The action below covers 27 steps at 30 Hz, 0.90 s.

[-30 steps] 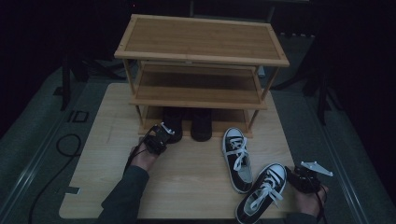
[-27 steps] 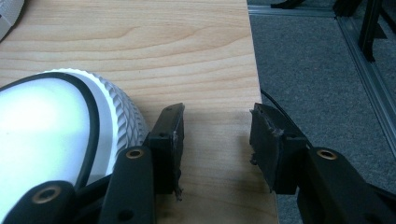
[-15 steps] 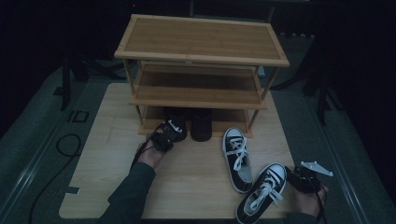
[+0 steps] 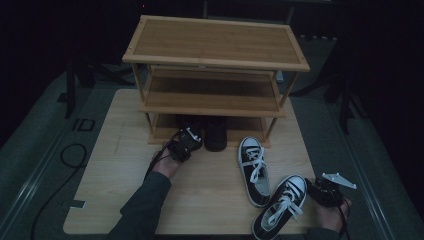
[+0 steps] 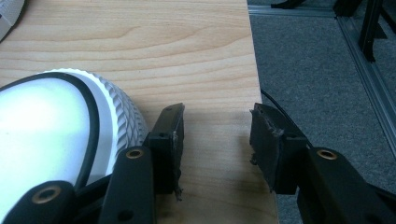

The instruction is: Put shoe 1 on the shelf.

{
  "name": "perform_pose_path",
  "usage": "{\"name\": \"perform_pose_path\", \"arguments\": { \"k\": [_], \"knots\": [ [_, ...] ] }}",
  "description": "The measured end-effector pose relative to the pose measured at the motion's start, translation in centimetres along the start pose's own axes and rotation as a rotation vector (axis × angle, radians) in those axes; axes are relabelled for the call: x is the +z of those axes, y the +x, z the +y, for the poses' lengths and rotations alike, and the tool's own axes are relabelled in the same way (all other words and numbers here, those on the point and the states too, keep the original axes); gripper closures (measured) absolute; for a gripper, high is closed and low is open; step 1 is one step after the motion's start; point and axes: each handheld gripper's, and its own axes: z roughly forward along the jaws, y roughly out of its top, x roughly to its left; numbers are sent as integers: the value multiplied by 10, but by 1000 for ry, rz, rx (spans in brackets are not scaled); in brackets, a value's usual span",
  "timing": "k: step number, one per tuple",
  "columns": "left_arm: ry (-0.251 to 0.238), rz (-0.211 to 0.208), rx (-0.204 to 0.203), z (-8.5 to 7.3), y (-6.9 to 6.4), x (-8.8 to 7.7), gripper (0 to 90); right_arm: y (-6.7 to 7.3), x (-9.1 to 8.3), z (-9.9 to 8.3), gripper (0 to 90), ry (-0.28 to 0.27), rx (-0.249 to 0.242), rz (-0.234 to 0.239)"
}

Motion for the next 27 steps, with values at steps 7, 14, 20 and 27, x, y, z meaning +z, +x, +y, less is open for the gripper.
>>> {"name": "perform_pose_path", "arguments": {
  "k": [7, 14, 20, 27],
  "knots": [
    [-21, 25, -59, -7, 18, -11, 899, 0, 0, 0, 543, 0, 0, -1],
    [-19, 22, -61, 2, 16, -5, 899, 0, 0, 0, 542, 0, 0, -1],
    [-21, 22, -47, 5, 15, -7, 896, 0, 0, 0, 542, 0, 0, -1],
    [-24, 25, -66, -4, 21, -8, 881, 0, 0, 0, 542, 0, 1, -1]
  ]
}}
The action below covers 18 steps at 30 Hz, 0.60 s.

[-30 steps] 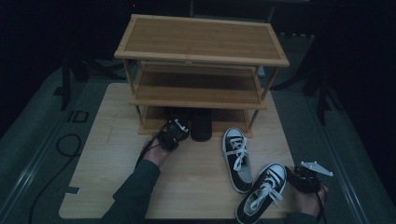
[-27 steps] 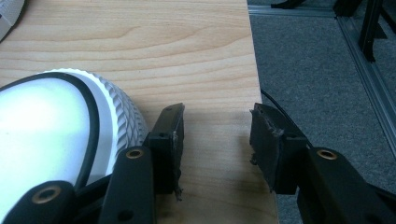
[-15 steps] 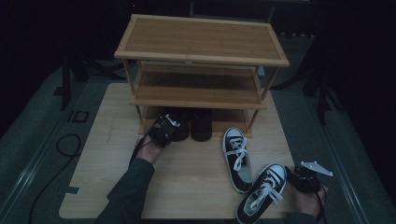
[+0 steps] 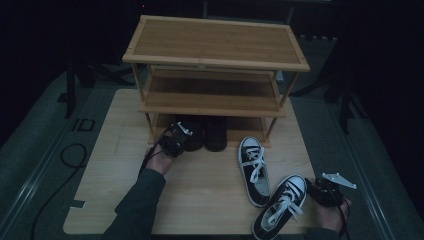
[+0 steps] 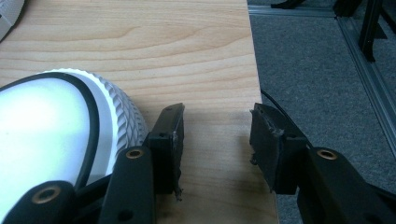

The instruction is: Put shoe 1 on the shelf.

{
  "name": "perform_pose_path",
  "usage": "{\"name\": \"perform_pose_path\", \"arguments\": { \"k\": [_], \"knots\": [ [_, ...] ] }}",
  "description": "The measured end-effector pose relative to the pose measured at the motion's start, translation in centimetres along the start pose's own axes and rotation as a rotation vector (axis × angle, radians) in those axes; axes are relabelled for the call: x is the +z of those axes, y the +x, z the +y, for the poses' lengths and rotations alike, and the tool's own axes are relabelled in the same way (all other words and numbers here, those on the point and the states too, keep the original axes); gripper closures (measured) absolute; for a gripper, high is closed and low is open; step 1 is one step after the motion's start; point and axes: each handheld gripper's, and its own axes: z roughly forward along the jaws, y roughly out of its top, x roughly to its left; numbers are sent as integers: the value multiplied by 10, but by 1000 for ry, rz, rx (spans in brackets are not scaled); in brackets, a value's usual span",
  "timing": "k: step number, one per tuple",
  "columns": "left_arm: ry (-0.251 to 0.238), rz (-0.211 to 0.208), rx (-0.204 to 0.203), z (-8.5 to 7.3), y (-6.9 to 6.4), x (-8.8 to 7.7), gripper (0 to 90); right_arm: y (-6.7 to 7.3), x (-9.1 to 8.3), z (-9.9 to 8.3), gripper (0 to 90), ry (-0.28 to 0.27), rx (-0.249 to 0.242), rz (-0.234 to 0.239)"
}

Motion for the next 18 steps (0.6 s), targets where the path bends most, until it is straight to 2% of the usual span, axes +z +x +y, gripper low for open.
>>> {"name": "perform_pose_path", "arguments": {
  "k": [7, 14, 15, 18],
  "knots": [
    [-7, 1, -23, -15, 8, -1, 832, 0, 0, 0, 542, 0, 0, 0],
    [-4, 34, -44, -28, 17, -4, 753, 0, 0, 0, 542, 0, 0, 0],
    [6, 41, -65, -35, 22, -3, 753, 0, 0, 0, 542, 0, 0, -1],
    [10, 43, -89, -42, 26, -3, 700, 0, 0, 0, 543, 0, 0, -1]
  ]
}}
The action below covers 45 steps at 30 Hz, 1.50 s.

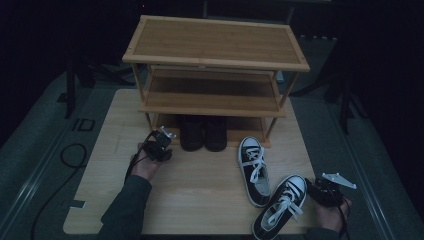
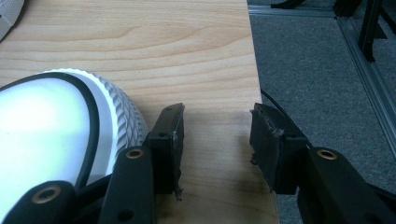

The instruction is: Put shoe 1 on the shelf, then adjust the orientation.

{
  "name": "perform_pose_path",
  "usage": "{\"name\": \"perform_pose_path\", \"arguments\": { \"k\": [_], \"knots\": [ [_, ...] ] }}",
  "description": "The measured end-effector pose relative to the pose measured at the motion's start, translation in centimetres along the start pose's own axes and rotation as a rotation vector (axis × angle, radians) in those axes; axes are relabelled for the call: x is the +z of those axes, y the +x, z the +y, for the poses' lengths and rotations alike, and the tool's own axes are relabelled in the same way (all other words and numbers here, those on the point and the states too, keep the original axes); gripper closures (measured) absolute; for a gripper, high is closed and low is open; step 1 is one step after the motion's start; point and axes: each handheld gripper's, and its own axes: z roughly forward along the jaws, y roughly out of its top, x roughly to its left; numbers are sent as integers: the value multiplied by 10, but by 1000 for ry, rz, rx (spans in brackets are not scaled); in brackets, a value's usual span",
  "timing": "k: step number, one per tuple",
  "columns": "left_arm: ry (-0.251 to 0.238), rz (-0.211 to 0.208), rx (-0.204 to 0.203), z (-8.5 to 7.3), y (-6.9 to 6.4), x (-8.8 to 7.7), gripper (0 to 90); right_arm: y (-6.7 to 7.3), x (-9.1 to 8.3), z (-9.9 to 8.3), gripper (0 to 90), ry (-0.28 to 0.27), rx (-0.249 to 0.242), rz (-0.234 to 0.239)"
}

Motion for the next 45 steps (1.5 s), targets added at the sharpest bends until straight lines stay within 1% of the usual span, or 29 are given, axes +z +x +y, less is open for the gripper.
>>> {"name": "perform_pose_path", "arguments": {
  "k": [1, 2, 3, 4, 8, 10, 17, 20, 21, 23, 26, 28, 29, 32, 33, 35, 37, 41, 45],
  "knots": [
    [-1, -1, -13, -3, 2, 0, 687, 0, 0, 0, 542, 0, 0, 0],
    [-1, -1, -13, -3, 2, 0, 671, 0, 0, 0, 542, 0, 0, 0],
    [1, -3, -26, -7, 6, 1, 671, 0, 0, 0, 542, 0, 0, 0],
    [1, -6, -32, -8, 7, 1, 648, 0, 0, 0, 542, 0, 0, 0],
    [-2, -15, -61, -17, 13, 1, 606, 0, 0, 0, 542, 0, 0, 0],
    [-4, -17, -63, -20, 15, 1, 595, 0, 0, 0, 542, 0, 0, 0],
    [-35, -10, -91, -36, 20, -2, 564, 0, 0, 0, 542, 0, 1, 0],
    [-38, -10, -100, -40, 21, -3, 559, 0, 0, 0, 542, 0, 1, 1],
    [-40, -16, -110, -45, 22, -3, 559, 0, 0, 0, 542, 0, 1, 0],
    [-37, -15, -107, -50, 21, -3, 550, 0, 0, 1, 543, 6, 1, -3],
    [-39, -14, -115, -56, 20, -3, 543, 0, 0, 2, 541, 17, 0, 0],
    [-43, -23, -121, -61, 19, -4, 541, -1, 0, 4, 540, 27, -10, 6],
    [-46, -21, -117, -63, 19, -5, 538, -1, 0, 5, 540, 33, -14, 7],
    [-52, -17, -124, -66, 18, -7, 535, -1, 1, 6, 541, 39, -19, 10],
    [-58, -10, -130, -69, 18, -9, 535, -1, 1, 6, 546, 44, -22, 11],
    [-62, -3, -133, -72, 18, -10, 531, 2, 0, 9, 562, 60, -44, -3],
    [-66, 2, -137, -76, 17, -11, 527, 3, -2, 12, 565, 57, -61, -12],
    [-71, 2, -138, -79, 17, -13, 527, 4, -5, 16, 564, 45, -72, -12],
    [-77, -3, -154, -80, 18, -12, 521, 8, -8, 23, 569, 40, -98, -19]
  ]
}}
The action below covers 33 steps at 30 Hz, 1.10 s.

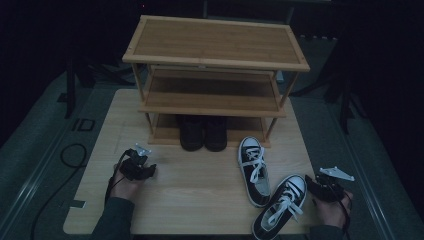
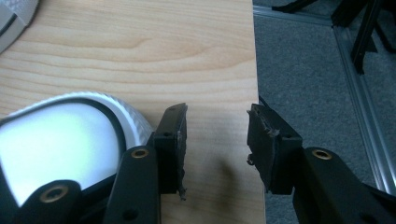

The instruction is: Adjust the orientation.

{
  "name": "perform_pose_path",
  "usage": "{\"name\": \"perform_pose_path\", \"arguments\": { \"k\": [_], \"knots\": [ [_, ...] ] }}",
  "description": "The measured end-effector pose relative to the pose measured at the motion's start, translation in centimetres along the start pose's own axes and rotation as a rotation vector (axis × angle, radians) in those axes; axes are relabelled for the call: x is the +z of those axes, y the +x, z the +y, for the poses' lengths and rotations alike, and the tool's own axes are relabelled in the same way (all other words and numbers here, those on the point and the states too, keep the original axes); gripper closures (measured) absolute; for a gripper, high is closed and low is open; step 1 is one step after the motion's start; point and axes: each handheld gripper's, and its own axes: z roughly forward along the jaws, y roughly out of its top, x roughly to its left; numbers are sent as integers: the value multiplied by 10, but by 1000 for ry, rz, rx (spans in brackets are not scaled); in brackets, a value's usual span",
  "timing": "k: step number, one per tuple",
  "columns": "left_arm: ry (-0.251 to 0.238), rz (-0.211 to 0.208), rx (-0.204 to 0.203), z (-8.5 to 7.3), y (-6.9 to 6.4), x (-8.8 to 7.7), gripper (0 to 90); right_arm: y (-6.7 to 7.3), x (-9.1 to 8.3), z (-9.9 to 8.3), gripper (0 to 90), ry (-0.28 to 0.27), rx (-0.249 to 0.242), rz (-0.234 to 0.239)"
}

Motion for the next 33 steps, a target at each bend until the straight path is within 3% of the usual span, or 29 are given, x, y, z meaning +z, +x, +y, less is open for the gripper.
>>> {"name": "perform_pose_path", "arguments": {
  "k": [5, 10, 18, 25, 31, 33],
  "knots": [
    [-8, -5, -10, -1, 1, 0, 516, 3, -4, 9, 560, -1, -28, 10],
    [-9, -11, -15, -1, 2, 1, 512, 10, -7, 22, 559, 10, -89, 16],
    [-14, -26, -35, -3, 4, 1, 506, 19, -3, 37, 559, 18, -158, 67],
    [-17, -39, -45, -4, 5, 1, 504, 29, 0, 53, 551, 46, -250, 117],
    [-17, -46, -47, -4, 5, 1, 503, 31, 0, 61, 549, 55, -281, 150],
    [-18, -51, -49, -4, 5, 1, 502, 31, 0, 64, 547, 62, -276, 181]
  ]
}}
